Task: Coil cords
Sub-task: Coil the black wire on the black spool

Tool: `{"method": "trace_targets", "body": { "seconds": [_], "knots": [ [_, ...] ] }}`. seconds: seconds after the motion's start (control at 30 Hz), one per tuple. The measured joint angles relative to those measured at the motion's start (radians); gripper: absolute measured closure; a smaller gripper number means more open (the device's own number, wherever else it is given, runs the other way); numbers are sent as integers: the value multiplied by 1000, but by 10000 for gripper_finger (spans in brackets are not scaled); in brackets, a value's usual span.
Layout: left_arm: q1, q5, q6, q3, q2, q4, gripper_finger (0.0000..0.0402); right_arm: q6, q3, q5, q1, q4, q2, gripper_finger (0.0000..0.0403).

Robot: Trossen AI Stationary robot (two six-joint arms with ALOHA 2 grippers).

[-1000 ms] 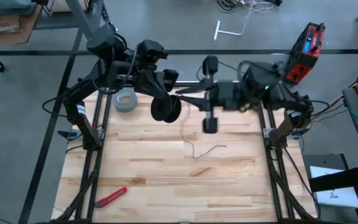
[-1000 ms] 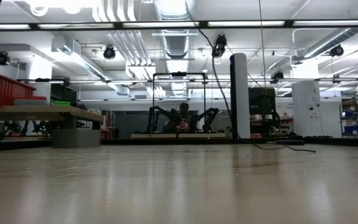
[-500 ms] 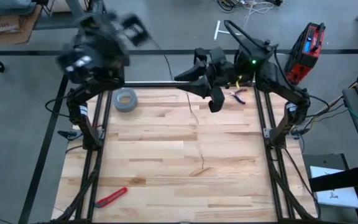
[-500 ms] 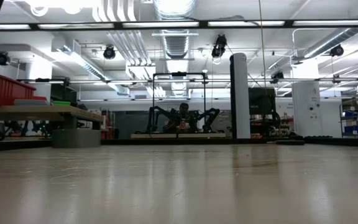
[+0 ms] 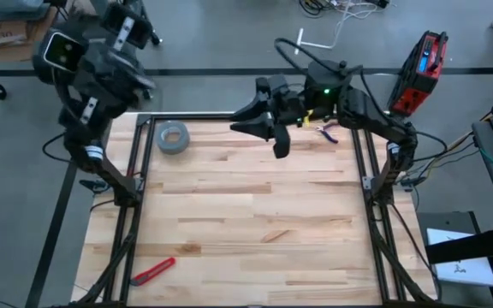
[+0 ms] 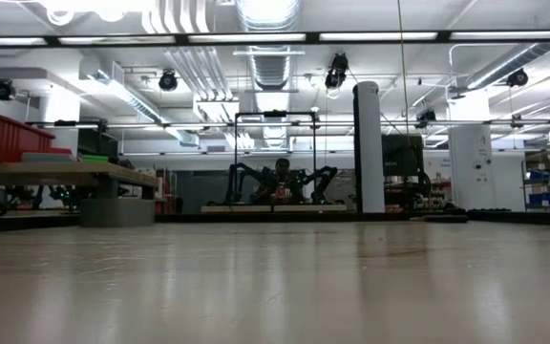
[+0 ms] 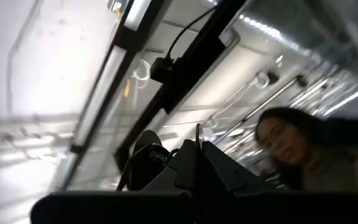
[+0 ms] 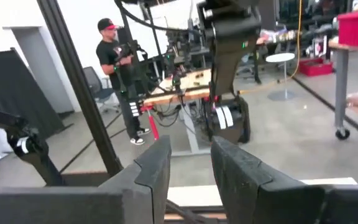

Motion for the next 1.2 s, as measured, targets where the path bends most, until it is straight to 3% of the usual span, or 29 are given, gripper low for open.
{"method": "trace_targets", "body": {
  "seconds": [0.1, 0.23, 0.33, 0.47, 0.67, 0.9, 1.2],
  "knots": [
    [-28, -64, 133, -3, -17, -7, 401, -7, 0, 0, 6, 20, 23, 297],
    [-45, -44, 11, 1, -31, -44, 401, -117, 0, 30, 21, 18, 69, 294],
    [-43, -44, 43, -1, -33, -63, 401, -156, 0, 100, 35, 32, 132, 281],
    [-43, -39, 109, -2, -37, -107, 401, -113, -1, 114, 35, 135, 240, 250],
    [-36, -56, 73, -1, -44, -128, 401, -83, 0, 115, 35, 318, 344, 186],
    [-37, -55, 64, -1, -51, -212, 401, -57, 2, 61, 46, 396, 358, 132],
    [-37, -53, 64, -1, -52, -223, 397, -64, 2, 48, 50, 390, 317, 129]
  ]
}}
